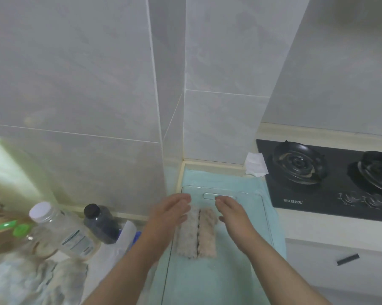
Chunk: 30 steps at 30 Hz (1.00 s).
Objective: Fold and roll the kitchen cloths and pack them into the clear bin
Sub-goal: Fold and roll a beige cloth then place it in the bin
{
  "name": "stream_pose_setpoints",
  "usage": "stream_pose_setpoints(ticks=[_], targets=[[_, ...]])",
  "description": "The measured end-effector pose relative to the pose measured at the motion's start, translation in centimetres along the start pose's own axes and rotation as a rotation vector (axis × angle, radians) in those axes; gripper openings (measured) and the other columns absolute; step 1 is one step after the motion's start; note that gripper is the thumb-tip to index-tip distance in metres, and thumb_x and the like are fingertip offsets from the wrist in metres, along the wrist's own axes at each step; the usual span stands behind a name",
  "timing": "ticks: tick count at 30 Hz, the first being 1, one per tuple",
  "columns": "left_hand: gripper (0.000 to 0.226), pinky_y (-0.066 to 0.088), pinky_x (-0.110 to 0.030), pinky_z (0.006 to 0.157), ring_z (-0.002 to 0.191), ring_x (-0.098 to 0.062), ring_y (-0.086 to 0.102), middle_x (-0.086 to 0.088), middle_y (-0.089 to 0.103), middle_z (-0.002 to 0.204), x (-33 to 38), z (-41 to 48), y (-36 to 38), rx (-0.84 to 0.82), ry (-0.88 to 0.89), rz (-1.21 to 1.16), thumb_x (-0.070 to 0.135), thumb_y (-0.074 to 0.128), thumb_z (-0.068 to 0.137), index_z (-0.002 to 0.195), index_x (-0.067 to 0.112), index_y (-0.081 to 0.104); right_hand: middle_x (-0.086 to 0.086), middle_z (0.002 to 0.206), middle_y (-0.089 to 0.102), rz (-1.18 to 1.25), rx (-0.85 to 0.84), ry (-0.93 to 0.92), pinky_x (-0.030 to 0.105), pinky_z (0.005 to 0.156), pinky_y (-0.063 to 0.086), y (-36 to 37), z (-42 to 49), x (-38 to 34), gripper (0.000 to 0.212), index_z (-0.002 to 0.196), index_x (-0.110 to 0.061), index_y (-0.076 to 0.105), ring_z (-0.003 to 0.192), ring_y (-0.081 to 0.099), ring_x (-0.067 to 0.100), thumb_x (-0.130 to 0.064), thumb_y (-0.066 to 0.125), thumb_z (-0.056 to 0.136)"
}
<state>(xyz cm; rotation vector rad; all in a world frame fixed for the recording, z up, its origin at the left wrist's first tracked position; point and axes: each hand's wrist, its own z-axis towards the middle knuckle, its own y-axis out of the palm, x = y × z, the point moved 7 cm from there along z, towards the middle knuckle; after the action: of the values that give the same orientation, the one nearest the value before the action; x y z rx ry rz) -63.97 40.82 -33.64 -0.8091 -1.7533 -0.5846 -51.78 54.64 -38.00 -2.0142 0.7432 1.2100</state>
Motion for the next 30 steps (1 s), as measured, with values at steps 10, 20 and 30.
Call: stream_pose_setpoints(ticks=[10, 20, 30], targets=[[0.027, 0.047, -0.045, 0.100, 0.105, -0.012, 0.063, 0.007, 0.069, 0.106, 5.4, -1.8, -5.3, 0.055, 0.261, 0.246, 0.037, 0.052, 0.075, 0.097, 0.034, 0.067, -0.015, 0.106, 0.064, -0.012, 0.062, -0.263, 0.024, 0.090, 0.049, -0.9, -4.8, -8.8, 0.023, 0.113, -0.019, 0.065, 0.099, 0.062, 0.006, -0.016, 0.054, 0.093], [0.021, 0.053, -0.034, 0.090, 0.101, -0.019, 0.064, 0.003, 0.069, 0.104, 6.9, -11.2, -6.8, 0.382, 0.344, 0.175, 0.011, 0.053, 0.094, 0.096, 0.024, 0.069, -0.008, 0.107, 0.064, -0.001, -0.224, -0.385, 0.036, 0.097, 0.050, 0.8, -8.8, -10.7, 0.023, 0.113, -0.017, 0.065, 0.096, 0.060, 0.006, -0.013, 0.056, 0.092], [0.049, 0.037, -0.031, 0.107, 0.123, -0.002, 0.048, 0.015, 0.053, 0.133, 1.2, -26.4, 1.2, 0.820, 0.288, 0.126, 0.013, 0.057, 0.092, 0.136, 0.033, 0.048, -0.009, 0.119, 0.061, -0.133, -0.657, -0.624, 0.017, 0.089, 0.044, -3.4, -17.1, -8.6, 0.031, 0.124, -0.020, 0.059, 0.104, 0.055, -0.007, -0.020, 0.059, 0.092]])
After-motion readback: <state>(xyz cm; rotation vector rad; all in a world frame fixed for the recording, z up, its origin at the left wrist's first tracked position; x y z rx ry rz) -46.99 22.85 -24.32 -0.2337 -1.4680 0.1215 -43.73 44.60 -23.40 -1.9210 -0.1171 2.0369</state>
